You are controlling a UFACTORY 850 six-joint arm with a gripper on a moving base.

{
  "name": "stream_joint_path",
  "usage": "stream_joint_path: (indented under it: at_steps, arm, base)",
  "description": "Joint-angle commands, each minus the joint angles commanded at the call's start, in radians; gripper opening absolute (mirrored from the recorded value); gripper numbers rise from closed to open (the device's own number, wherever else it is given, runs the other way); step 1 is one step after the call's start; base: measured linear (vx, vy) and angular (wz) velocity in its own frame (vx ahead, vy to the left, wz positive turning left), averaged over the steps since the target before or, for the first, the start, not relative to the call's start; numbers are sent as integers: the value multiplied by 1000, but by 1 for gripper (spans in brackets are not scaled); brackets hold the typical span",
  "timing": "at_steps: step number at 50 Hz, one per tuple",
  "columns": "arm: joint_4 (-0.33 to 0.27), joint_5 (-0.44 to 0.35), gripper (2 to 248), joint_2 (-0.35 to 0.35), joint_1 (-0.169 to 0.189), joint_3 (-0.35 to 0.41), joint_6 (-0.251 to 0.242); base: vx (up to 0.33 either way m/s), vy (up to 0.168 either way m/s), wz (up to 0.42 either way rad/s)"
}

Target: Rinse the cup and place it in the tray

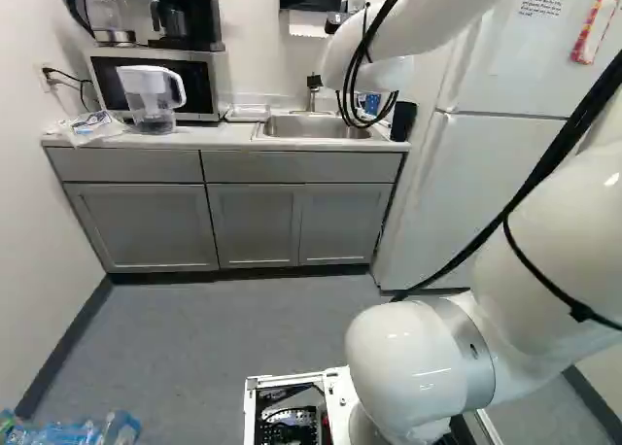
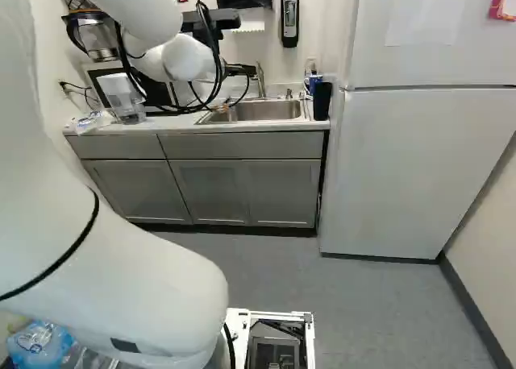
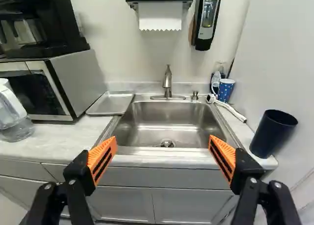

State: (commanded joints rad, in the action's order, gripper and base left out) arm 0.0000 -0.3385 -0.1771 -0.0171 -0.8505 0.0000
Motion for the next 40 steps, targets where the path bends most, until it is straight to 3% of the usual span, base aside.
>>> stream_joint_path:
  at_steps: [25,40]
  arm:
    - [0,0,247,17,0,-67,0]
    - [0,0,247,19,0,-69,0]
  base:
    - [0,0,0]
    - [0,0,0]
